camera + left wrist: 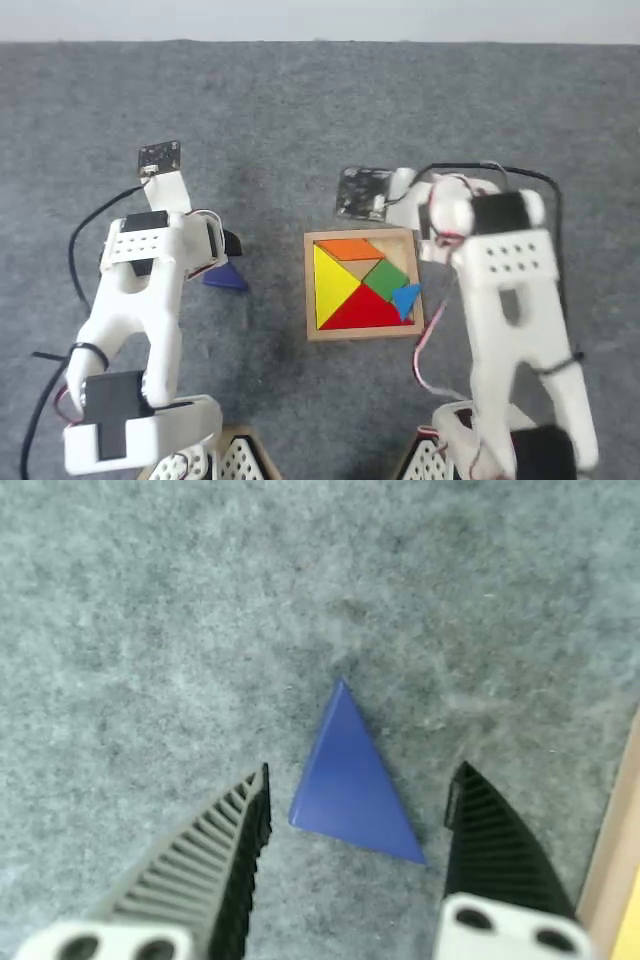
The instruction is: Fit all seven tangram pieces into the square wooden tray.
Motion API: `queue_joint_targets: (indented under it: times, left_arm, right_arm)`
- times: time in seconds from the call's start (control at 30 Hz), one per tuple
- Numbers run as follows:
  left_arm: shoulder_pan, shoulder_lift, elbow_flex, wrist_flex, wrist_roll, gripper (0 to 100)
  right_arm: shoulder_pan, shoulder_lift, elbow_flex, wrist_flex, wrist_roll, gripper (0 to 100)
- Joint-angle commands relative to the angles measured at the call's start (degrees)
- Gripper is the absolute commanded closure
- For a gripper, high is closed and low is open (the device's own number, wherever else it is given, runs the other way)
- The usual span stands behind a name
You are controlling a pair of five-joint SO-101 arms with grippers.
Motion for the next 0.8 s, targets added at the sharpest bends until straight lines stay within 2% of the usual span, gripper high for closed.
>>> queue_joint_targets:
  times: [0.0,0.13,0.3,0.77]
  left_arm:
    - [0.5,-2.5,-0.4,-1.1,-0.7,72]
    - [0.4,-2.5,-0.3,-1.1,-0.7,72]
    - [0.2,-2.5,-0.3,-1.1,-0.7,72]
    - [0.2,-2.5,-0.3,-1.1,-0.8,72]
  right_arm:
    - [2.9,-5.3,0.3,3.4,-12.5,84.6]
    - [4.4,-3.0,10.9,-5.0,-21.8,89.5]
    - [4.9,5.6,19.0,-13.9,-22.2,89.8]
    - [0.4,20.0,19.3,-21.8,-25.4,89.8]
